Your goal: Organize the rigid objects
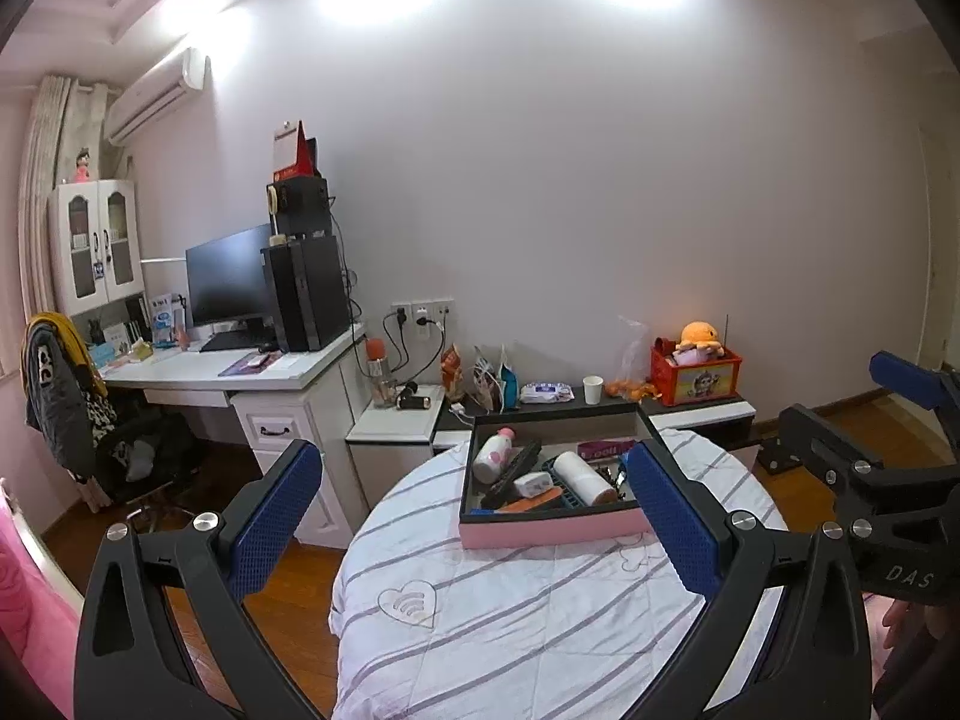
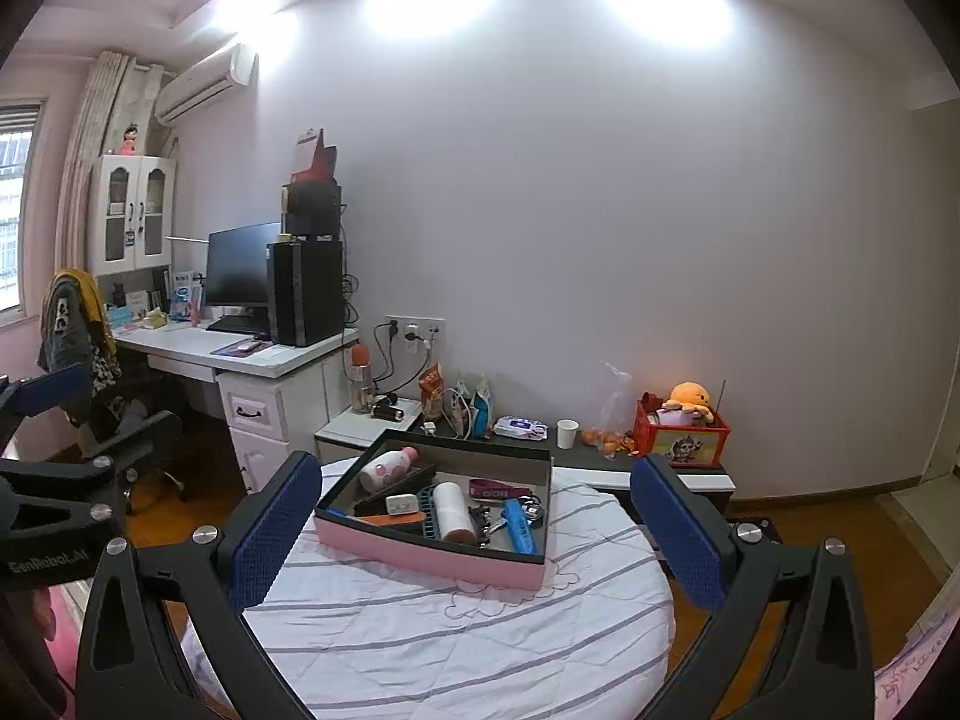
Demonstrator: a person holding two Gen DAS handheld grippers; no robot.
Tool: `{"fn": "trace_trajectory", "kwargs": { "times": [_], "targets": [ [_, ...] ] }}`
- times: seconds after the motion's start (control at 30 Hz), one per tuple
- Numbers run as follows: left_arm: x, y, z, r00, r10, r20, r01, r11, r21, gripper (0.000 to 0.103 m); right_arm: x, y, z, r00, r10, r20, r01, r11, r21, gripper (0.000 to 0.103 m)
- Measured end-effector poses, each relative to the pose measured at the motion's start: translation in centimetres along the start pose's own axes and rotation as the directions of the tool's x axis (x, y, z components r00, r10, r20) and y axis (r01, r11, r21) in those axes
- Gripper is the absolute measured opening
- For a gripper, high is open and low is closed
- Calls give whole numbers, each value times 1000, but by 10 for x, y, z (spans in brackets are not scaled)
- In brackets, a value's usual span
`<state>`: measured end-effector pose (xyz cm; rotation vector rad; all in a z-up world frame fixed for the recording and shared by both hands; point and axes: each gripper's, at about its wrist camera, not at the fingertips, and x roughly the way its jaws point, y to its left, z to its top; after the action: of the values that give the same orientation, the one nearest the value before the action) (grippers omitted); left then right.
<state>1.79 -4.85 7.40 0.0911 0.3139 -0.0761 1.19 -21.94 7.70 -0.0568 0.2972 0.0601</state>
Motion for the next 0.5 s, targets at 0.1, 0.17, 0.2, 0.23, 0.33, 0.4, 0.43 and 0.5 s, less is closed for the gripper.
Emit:
{"fn": "trace_trajectory", "kwargs": {
  "times": [0.1,0.17,0.2,0.23,0.33,0.4,0.43,0.5],
  "targets": [
    [3,2,-1,1000,1,-18,-1,1000,-1,103,1,4,2,1000,4,-5,-4,1000,-12,103],
    [5,3,0,1000,1,-20,-2,1000,-6,103,1,5,1,1000,1,-4,-1,1000,-13,103],
    [6,4,0,1000,-1,-23,1,1000,-9,103,3,5,2,1000,0,-6,0,1000,-12,103],
    [7,4,1,1000,-4,-22,3,1000,-12,103,3,4,2,1000,0,-7,0,1000,-11,103],
    [8,5,3,1000,-4,-19,3,1000,-17,103,4,3,3,1000,1,-2,-1,1000,-11,103],
    [12,4,5,1000,-4,-17,4,1000,-17,103,7,2,4,1000,4,-1,-4,1000,-11,103],
    [14,3,5,1000,-2,-18,1,1000,-17,103,9,1,4,1000,5,-2,-5,1000,-11,103],
    [16,2,6,1000,6,-16,-6,1000,-15,103,11,2,4,1000,7,-3,-7,1000,-12,103]
  ]
}}
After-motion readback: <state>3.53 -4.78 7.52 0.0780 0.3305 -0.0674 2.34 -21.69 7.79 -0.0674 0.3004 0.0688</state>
